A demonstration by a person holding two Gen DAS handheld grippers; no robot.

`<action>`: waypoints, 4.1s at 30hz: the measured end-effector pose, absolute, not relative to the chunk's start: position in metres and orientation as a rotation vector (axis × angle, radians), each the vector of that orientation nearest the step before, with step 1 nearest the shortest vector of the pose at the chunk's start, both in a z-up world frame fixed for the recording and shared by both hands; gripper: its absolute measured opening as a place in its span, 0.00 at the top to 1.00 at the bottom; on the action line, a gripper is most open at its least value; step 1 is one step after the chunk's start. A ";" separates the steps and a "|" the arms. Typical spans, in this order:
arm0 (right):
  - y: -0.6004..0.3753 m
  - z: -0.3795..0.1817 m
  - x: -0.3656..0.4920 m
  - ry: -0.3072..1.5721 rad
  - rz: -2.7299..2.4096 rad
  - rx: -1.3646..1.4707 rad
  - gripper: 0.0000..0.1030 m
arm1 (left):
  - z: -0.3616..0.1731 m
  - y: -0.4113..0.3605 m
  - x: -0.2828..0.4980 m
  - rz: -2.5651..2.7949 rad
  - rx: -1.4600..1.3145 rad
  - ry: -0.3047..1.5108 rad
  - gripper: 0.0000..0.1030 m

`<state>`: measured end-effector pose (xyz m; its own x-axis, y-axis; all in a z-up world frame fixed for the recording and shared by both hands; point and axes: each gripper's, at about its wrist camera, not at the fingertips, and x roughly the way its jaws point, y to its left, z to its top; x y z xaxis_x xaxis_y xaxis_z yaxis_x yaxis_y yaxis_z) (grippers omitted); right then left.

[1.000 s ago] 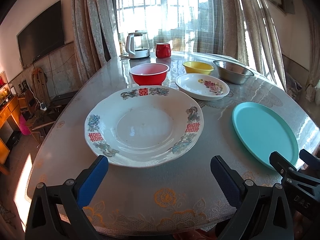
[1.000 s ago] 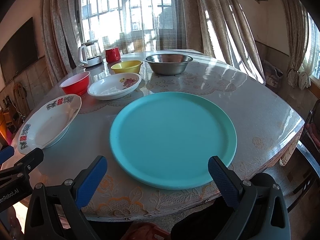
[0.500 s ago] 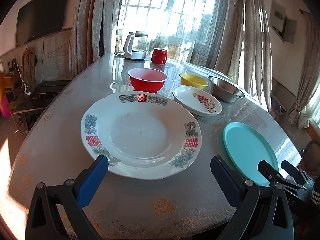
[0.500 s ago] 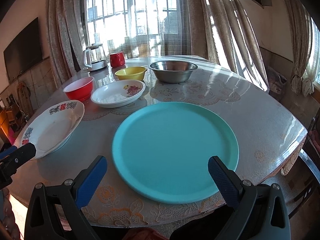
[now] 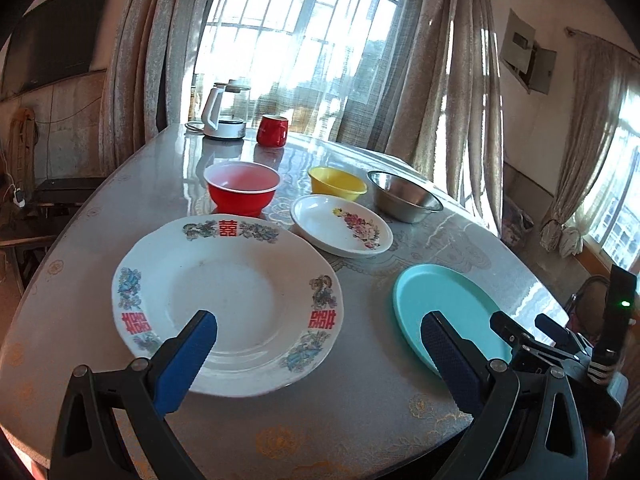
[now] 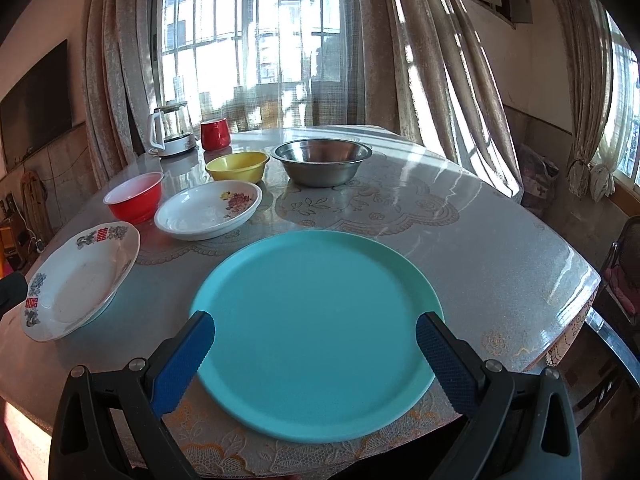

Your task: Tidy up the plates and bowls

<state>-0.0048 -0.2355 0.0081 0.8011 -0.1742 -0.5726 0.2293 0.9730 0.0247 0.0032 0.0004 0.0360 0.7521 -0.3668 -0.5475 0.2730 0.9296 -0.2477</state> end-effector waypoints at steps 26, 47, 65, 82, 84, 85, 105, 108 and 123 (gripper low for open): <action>-0.330 -0.035 0.012 0.714 -0.187 0.223 0.47 | -0.001 -0.132 0.026 -0.585 0.033 0.789 0.19; -0.328 -0.040 0.011 0.704 -0.188 0.197 0.77 | -0.024 -0.121 0.043 -0.527 -0.001 0.839 0.69; -0.338 -0.027 0.031 0.652 -0.220 0.222 0.78 | -0.011 -0.146 0.075 -0.463 0.056 0.780 0.72; -0.350 -0.040 0.054 0.694 -0.271 0.269 0.76 | -0.025 -0.165 0.095 -0.428 0.118 0.826 0.72; -0.349 -0.040 0.052 0.692 -0.278 0.269 0.74 | -0.024 -0.165 0.094 -0.440 0.114 0.828 0.71; -0.348 -0.040 0.051 0.690 -0.277 0.270 0.72 | -0.024 -0.165 0.093 -0.443 0.114 0.828 0.69; -0.312 -0.005 0.028 0.610 -0.222 0.260 0.60 | 0.018 -0.102 0.045 -0.438 0.038 0.714 0.29; -0.298 -0.002 0.032 0.618 -0.177 0.253 0.60 | 0.020 -0.086 0.040 -0.418 0.026 0.710 0.18; -0.201 -0.010 0.053 0.715 0.143 0.248 0.47 | 0.021 0.025 0.036 -0.144 -0.089 0.697 0.10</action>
<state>0.0530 -0.2007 -0.0104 0.7471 0.2139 -0.6293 -0.0450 0.9609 0.2731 0.0357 0.0251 0.0206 0.7574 -0.1614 -0.6327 0.1021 0.9863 -0.1293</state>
